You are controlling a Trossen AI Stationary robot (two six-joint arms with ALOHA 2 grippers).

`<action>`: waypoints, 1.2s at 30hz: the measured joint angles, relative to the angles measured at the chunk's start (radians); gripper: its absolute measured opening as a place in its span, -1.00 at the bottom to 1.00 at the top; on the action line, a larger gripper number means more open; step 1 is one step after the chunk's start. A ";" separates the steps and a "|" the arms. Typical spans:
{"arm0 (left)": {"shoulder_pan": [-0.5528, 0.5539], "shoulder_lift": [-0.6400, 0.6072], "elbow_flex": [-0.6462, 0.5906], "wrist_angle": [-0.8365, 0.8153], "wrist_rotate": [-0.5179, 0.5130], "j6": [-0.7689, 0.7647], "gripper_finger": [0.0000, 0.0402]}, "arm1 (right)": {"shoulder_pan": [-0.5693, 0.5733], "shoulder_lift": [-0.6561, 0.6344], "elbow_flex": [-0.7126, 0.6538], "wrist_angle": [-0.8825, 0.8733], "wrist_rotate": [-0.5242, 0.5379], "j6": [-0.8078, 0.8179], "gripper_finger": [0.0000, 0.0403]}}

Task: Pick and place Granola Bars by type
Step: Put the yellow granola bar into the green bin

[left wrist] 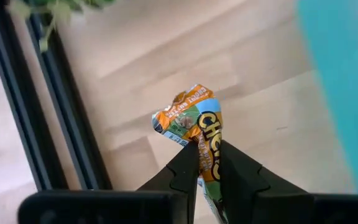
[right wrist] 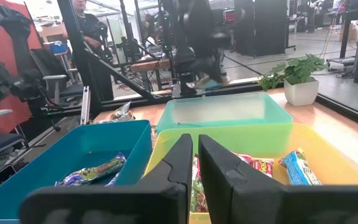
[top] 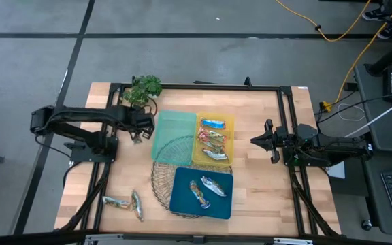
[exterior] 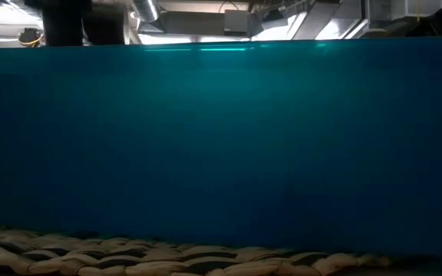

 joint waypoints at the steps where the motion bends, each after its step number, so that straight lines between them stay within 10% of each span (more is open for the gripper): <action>1: 0.000 -0.016 0.016 -0.006 -0.001 0.017 -0.77 | 0.000 0.000 0.000 0.000 0.000 0.000 -0.84; 23: -0.031 -0.267 0.296 0.045 0.000 0.367 -0.77 | 0.000 0.000 0.000 0.000 0.000 0.001 -0.84; 36: -0.154 -0.305 0.318 0.429 0.114 0.581 -0.77 | 0.000 0.000 0.000 0.000 0.000 0.000 -0.84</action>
